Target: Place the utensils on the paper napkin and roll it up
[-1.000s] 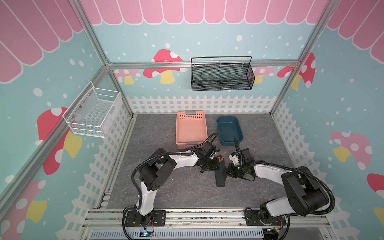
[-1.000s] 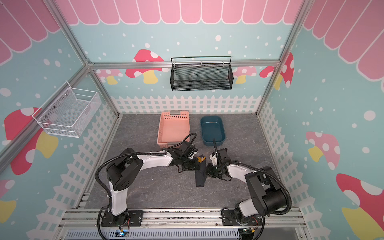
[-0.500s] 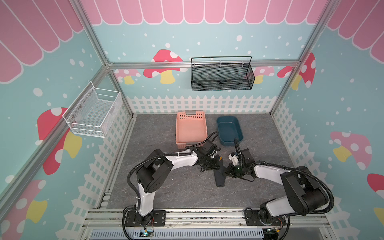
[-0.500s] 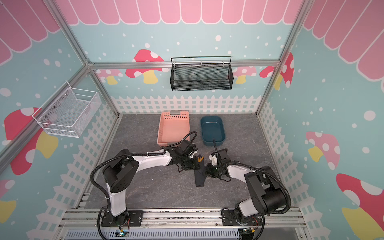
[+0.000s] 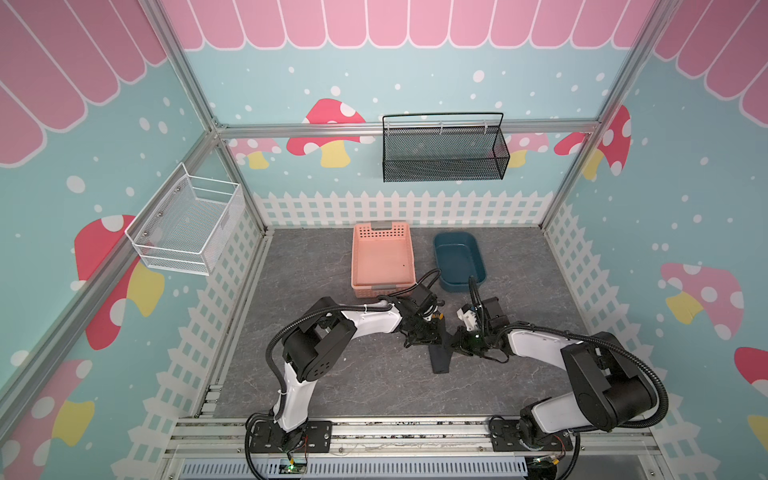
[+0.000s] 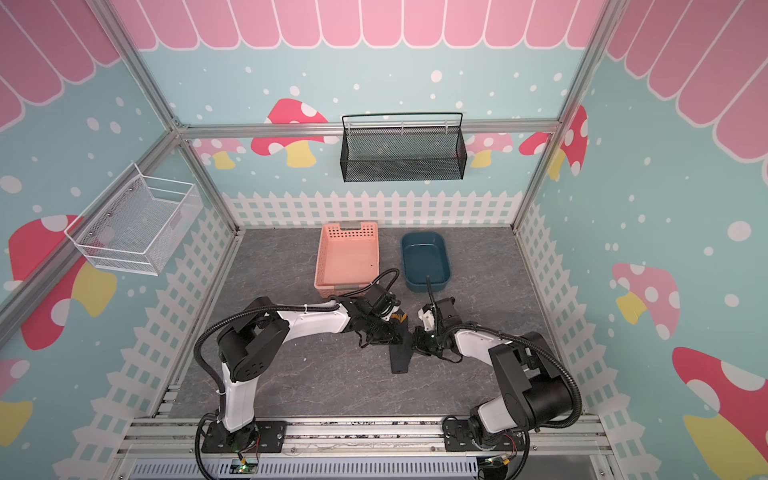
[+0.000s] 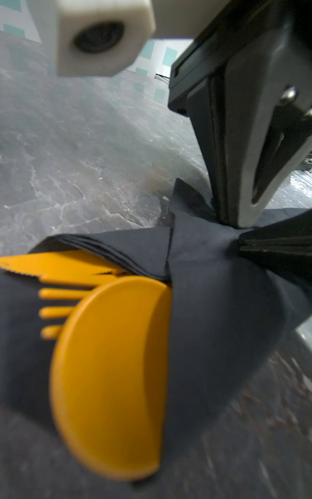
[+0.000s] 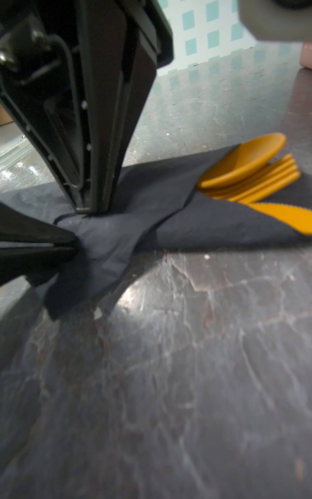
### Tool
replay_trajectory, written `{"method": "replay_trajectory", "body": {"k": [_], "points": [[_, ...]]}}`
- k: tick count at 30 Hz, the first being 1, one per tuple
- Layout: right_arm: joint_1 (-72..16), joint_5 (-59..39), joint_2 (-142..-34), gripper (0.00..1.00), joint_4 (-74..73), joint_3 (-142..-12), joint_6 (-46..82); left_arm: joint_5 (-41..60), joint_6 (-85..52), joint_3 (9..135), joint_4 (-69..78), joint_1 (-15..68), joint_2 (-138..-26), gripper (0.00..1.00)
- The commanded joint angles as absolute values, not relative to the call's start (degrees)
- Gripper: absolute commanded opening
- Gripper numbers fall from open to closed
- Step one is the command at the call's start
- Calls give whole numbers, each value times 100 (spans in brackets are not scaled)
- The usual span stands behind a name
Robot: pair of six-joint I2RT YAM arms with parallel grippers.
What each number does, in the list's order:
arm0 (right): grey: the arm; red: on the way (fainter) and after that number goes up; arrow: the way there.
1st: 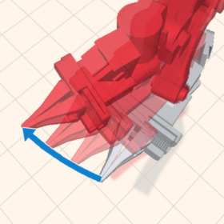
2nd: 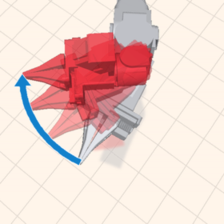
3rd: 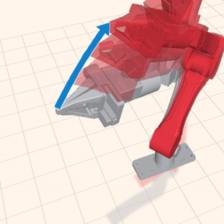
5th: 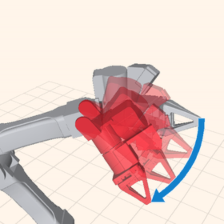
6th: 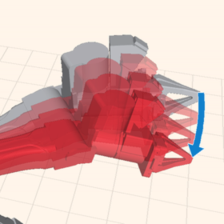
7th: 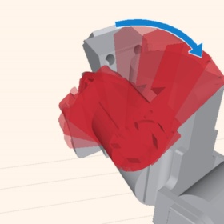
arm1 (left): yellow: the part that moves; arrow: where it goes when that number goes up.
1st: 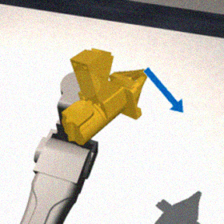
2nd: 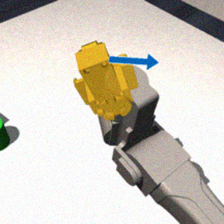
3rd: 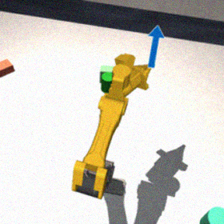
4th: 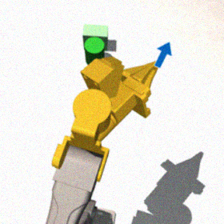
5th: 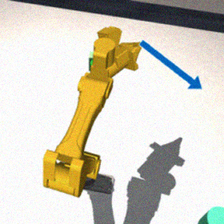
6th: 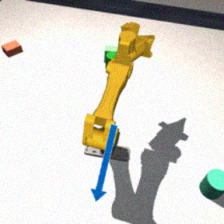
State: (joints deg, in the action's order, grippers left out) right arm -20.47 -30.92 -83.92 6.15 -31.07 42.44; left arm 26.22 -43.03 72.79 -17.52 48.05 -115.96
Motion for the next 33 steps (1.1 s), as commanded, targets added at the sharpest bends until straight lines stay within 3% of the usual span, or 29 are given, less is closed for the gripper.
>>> {"method": "replay_trajectory", "body": {"k": [1,6,16,33], "points": [[-2024,-2891,-8253,15,1154,-3245,4191,2554,-4218,7332,-1932,4821,-11733,5],[-2025,-3171,-8112,23,1108,-3416,4209,2545,-4193,7348,-1960,4817,-11750,5],[-2031,-3462,-8460,28,899,-3419,4143,2530,-4201,7370,-1986,4822,-11733,5],[-2030,-3123,-8947,23,1032,-3368,3991,2527,-4213,7453,-1987,4817,-11689,5]]}}
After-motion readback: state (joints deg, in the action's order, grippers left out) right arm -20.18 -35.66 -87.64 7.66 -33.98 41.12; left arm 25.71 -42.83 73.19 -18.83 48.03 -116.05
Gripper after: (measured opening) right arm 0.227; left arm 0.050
